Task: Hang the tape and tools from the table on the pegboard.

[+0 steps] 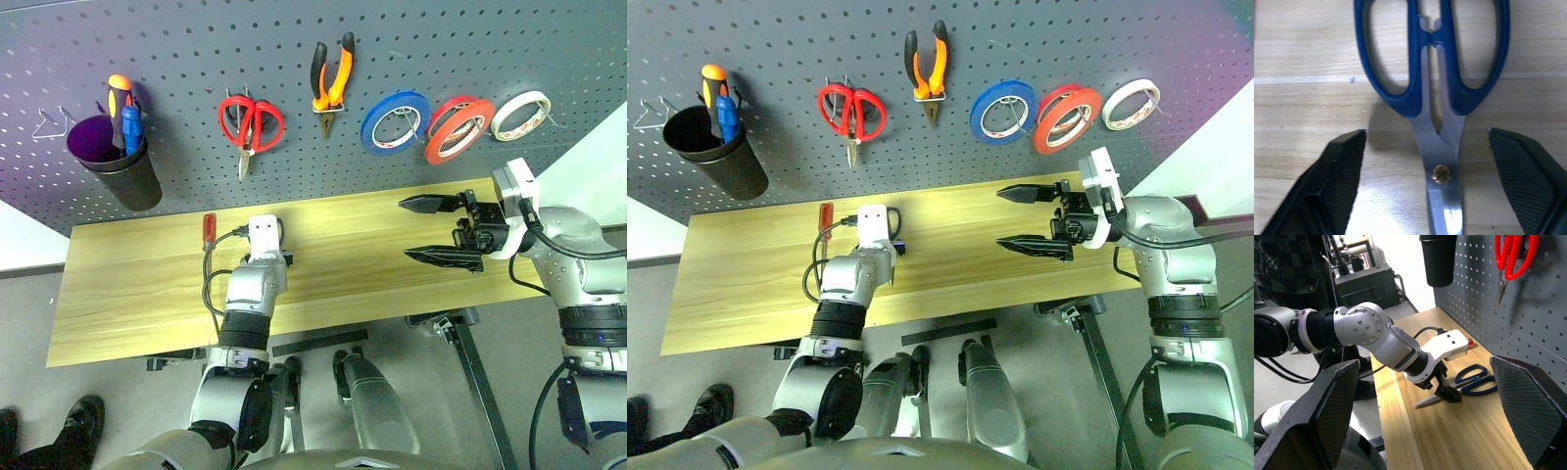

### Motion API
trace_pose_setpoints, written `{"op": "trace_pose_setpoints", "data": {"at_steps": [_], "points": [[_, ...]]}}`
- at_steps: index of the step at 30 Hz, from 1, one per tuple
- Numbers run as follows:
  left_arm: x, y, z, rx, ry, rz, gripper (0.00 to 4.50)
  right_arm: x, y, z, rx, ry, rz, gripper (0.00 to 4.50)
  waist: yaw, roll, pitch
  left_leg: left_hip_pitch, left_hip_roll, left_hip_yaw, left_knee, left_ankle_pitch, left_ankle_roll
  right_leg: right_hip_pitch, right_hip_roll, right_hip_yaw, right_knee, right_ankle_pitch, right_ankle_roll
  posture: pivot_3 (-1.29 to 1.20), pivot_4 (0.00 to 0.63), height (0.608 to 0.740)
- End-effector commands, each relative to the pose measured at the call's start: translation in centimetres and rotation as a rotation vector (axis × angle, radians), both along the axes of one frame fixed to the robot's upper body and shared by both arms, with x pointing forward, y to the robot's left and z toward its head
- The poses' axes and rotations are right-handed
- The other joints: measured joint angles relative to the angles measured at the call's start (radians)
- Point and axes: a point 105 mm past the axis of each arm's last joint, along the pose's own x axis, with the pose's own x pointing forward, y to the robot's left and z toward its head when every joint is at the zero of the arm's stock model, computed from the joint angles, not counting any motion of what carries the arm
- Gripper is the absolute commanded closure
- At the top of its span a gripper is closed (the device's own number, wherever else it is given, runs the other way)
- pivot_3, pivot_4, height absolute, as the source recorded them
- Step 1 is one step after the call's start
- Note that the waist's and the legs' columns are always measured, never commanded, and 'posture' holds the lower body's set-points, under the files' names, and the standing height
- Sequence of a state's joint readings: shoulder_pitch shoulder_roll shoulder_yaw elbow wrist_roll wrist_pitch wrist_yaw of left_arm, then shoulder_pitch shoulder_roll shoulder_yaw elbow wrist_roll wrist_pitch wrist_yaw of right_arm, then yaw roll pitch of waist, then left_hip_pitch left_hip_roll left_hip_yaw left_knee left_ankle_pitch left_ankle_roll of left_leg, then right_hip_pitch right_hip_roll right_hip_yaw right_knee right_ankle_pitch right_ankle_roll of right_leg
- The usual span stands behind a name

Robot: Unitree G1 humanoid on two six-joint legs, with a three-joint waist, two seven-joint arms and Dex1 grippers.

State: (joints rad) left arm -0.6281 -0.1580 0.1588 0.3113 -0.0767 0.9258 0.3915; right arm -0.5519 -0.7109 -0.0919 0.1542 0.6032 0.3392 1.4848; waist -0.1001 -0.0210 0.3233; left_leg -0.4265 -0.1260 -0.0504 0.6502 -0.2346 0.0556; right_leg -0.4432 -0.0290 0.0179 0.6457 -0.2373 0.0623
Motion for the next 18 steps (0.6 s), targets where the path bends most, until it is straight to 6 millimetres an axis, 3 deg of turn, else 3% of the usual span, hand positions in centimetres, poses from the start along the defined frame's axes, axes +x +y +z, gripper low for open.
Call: {"op": "trace_pose_setpoints", "data": {"at_steps": [1, 7, 10, 18], "points": [[-1.0, -3.2, -1.4, -0.104, 0.088, -0.049, 0.38, -0.1, 0.1, 1.1, 0.009, -0.051, 0.005, 0.0, 0.0, 0.0, 0.0, 0.0, 0.0, 0.0, 0.0, 0.0, 0.0, 0.0, 0.0, 0.0, 0.0, 0.0, 0.0, -0.32, 0.379, 0.729], [-1.0, -3.3, -1.7, -0.094, 0.11, -0.047, 0.38, 0.0, 0.1, 1.3, 0.007, -0.054, -0.003, 0.0, 0.001, 0.0, 0.0, 0.0, 0.0, 0.0, 0.0, 0.0, 0.0, 0.001, 0.0, 0.0, 0.0, 0.0, 0.001, -0.32, 0.378, 0.729], [-1.3, -3.6, -2.5, -0.154, 0.154, -0.041, 0.89, 0.1, 0.1, 1.3, 0.009, -0.058, -0.005, 0.0, 0.0, 0.0, 0.0, 0.0, 0.0, 0.0, 0.0, 0.0, 0.0, 0.001, 0.0, 0.0, 0.0, 0.0, 0.001, -0.32, 0.379, 0.729], [-1.7, -3.7, -2.9, -0.184, 0.188, -0.042, 3.45, 0.2, -0.1, 1.8, 0.003, -0.08, -0.017, 0.0, 0.001, 0.001, 0.0, 0.001, 0.0, 0.0, 0.0, 0.0, 0.0, 0.002, 0.0, 0.0, 0.0, 0.0, 0.001, -0.32, 0.383, 0.729]]}}
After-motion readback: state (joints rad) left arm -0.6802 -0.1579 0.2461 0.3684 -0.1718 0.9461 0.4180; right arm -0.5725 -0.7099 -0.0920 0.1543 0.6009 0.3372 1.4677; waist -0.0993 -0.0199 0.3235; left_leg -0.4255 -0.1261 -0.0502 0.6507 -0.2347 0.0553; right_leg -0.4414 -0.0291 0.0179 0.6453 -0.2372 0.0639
